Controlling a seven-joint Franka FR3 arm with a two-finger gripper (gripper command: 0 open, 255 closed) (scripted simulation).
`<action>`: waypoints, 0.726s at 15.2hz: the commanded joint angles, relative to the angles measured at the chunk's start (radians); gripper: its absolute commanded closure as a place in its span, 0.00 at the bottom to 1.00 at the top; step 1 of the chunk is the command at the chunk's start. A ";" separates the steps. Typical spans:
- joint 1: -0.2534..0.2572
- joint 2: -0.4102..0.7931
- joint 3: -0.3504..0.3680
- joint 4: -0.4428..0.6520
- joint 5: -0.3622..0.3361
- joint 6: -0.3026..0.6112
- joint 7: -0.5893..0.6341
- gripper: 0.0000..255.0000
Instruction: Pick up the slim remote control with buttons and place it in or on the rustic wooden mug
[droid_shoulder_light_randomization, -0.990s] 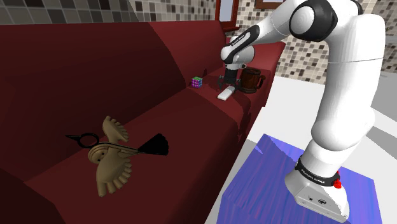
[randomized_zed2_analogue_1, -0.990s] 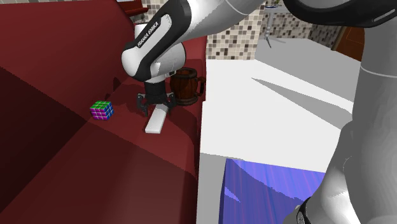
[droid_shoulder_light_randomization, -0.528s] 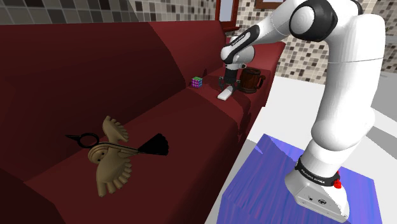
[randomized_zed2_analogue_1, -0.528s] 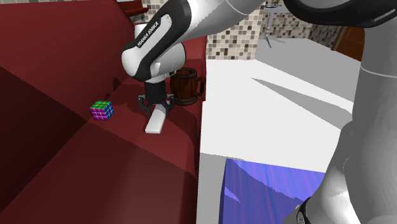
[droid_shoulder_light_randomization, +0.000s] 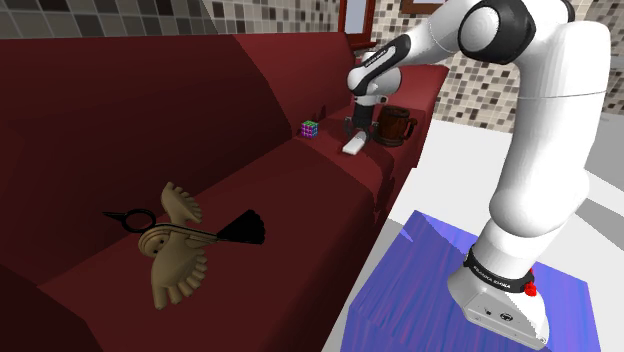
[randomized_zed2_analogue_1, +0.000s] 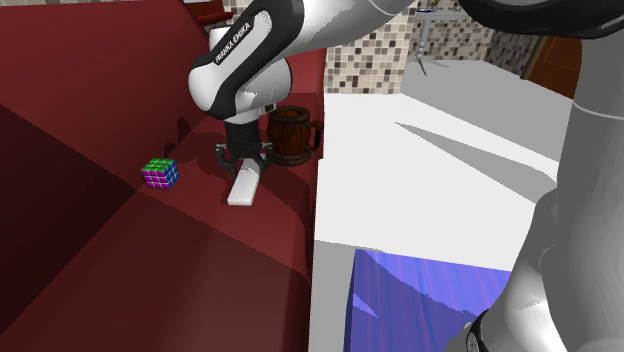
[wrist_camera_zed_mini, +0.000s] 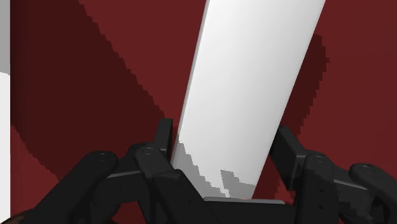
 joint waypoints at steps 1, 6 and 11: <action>0.000 -0.013 -0.002 0.010 -0.004 -0.022 0.003 1.00; 0.002 -0.043 -0.005 0.039 -0.014 -0.081 0.011 1.00; 0.004 -0.069 -0.007 0.074 -0.023 -0.141 0.018 1.00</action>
